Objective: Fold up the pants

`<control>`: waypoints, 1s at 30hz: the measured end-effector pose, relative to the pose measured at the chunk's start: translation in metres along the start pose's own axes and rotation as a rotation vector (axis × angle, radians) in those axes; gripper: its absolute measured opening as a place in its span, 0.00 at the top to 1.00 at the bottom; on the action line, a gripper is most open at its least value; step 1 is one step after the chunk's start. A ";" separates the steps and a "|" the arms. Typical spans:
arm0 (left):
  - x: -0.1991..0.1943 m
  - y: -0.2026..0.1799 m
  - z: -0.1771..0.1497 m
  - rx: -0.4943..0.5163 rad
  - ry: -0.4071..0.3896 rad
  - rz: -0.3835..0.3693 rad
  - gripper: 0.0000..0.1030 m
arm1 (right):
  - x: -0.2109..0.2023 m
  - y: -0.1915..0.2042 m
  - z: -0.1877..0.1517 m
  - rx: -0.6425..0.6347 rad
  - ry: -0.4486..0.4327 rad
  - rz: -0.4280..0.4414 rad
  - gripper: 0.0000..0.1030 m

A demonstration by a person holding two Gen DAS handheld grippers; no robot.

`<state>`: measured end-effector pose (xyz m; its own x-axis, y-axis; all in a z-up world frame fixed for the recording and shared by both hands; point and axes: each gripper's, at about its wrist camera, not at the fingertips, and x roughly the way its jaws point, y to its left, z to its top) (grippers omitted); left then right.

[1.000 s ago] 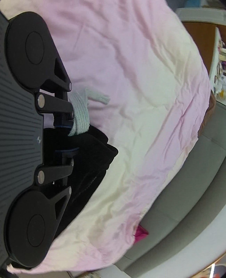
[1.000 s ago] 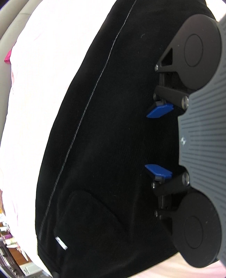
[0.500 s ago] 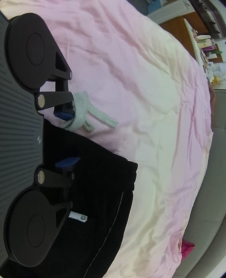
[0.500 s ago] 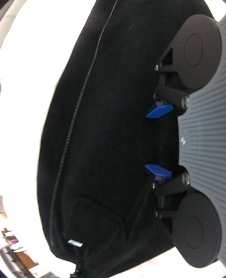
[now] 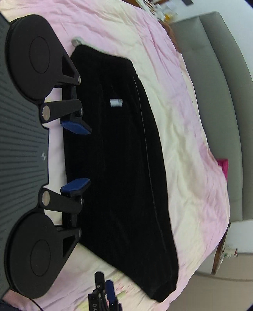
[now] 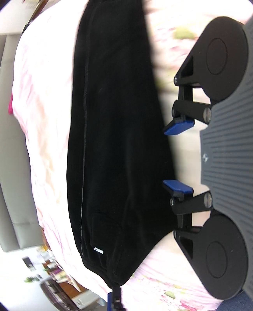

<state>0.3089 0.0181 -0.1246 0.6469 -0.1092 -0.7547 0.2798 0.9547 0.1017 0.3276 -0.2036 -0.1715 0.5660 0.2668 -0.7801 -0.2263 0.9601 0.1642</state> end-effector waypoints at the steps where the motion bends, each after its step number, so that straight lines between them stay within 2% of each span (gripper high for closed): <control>1: 0.002 -0.018 -0.003 0.030 0.003 -0.015 0.35 | -0.004 -0.002 -0.008 0.011 -0.009 -0.001 0.55; 5: 0.025 -0.076 -0.018 0.121 0.032 -0.058 0.33 | -0.016 -0.012 -0.033 0.007 -0.029 -0.001 0.56; 8: 0.051 -0.106 -0.030 0.180 0.057 -0.027 0.33 | -0.018 -0.014 -0.047 -0.035 -0.038 0.011 0.56; 12: 0.084 -0.133 -0.034 0.195 0.091 0.009 0.33 | -0.022 -0.023 -0.057 -0.096 -0.050 0.034 0.56; 14: 0.094 -0.135 -0.031 0.194 0.084 0.071 0.42 | -0.016 -0.022 -0.058 -0.123 -0.049 0.050 0.56; 15: 0.097 -0.134 -0.027 0.189 0.082 0.083 0.58 | -0.018 -0.025 -0.061 -0.141 -0.049 0.059 0.56; 18: 0.094 -0.120 -0.008 0.130 0.090 0.000 0.84 | -0.013 -0.023 -0.062 -0.227 -0.054 0.077 0.56; 19: 0.092 -0.116 -0.002 0.123 0.085 -0.012 0.88 | -0.010 -0.022 -0.062 -0.262 -0.058 0.082 0.56; 23: 0.076 -0.098 0.032 0.101 0.073 -0.049 0.92 | 0.000 -0.018 -0.054 -0.427 -0.071 0.090 0.56; 27: 0.070 -0.083 0.063 0.088 0.119 -0.079 0.95 | 0.012 -0.005 -0.041 -0.639 -0.107 0.072 0.56; 30: 0.066 -0.074 0.069 0.098 0.158 -0.105 0.96 | 0.024 0.007 -0.032 -0.763 -0.131 0.048 0.56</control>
<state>0.3796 -0.0786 -0.1375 0.4937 -0.1549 -0.8557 0.4122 0.9081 0.0735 0.3145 -0.1929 -0.2085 0.6203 0.3602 -0.6968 -0.7095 0.6364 -0.3026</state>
